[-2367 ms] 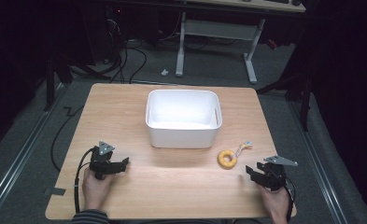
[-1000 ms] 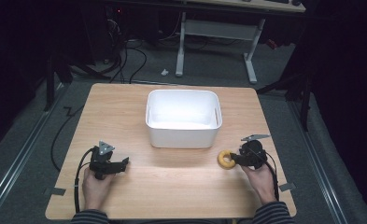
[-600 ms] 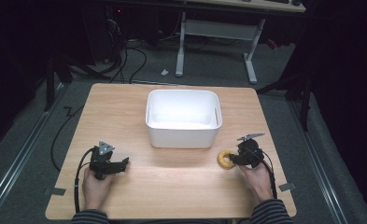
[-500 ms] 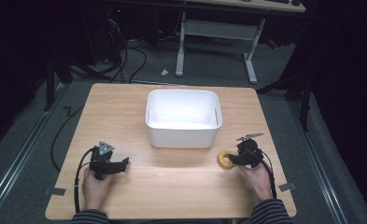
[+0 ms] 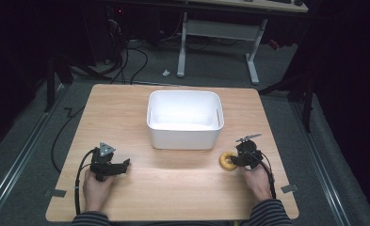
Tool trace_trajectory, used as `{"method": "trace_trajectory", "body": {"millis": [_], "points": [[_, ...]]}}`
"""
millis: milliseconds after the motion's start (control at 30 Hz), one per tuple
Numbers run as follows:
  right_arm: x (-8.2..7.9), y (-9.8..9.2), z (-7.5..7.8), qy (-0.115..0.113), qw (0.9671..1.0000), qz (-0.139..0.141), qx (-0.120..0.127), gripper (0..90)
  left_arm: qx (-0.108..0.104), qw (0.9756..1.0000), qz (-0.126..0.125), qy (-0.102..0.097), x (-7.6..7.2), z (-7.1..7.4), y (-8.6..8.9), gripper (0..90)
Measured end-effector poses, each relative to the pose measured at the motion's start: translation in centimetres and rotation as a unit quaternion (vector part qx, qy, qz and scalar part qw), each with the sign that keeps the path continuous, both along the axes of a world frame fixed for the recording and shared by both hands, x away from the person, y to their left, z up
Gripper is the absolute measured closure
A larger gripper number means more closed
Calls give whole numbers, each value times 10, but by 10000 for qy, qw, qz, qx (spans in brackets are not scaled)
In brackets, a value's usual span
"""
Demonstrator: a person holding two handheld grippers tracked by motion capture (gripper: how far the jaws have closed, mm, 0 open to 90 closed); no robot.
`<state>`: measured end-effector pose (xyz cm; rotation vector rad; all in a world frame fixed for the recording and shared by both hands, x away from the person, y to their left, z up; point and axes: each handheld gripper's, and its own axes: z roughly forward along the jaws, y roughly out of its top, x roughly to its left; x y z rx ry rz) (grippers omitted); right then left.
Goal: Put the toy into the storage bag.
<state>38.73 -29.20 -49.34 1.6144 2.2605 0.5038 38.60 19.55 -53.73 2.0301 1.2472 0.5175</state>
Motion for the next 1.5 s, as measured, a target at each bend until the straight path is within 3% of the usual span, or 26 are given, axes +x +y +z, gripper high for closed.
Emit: {"method": "trace_trajectory", "body": {"millis": [267,633,800,933,1000,1300,1500], "points": [[2,5,-3,104,9998,-19,-161,604,18,10000,-1,0,0,0,0,160],[1,3,-3,110,9999,37,-93,649,17,10000,-2,-1,0,0,0,160],[0,-3,-4,16,9999,77,101,656,18,10000,-3,-1,0,0,0,160],[-3,-5,-2,-42,9999,110,102,657,17,10000,-2,-1,0,0,0,160],[-8,-9,5,-190,9994,150,264,656,18,10000,-1,-1,0,0,0,160],[-18,-17,23,-501,9981,224,267,656,18,10000,-1,0,0,0,0,161],[-24,-22,30,-569,9977,212,313,656,16,10000,1,-2,0,0,0,161]]}}
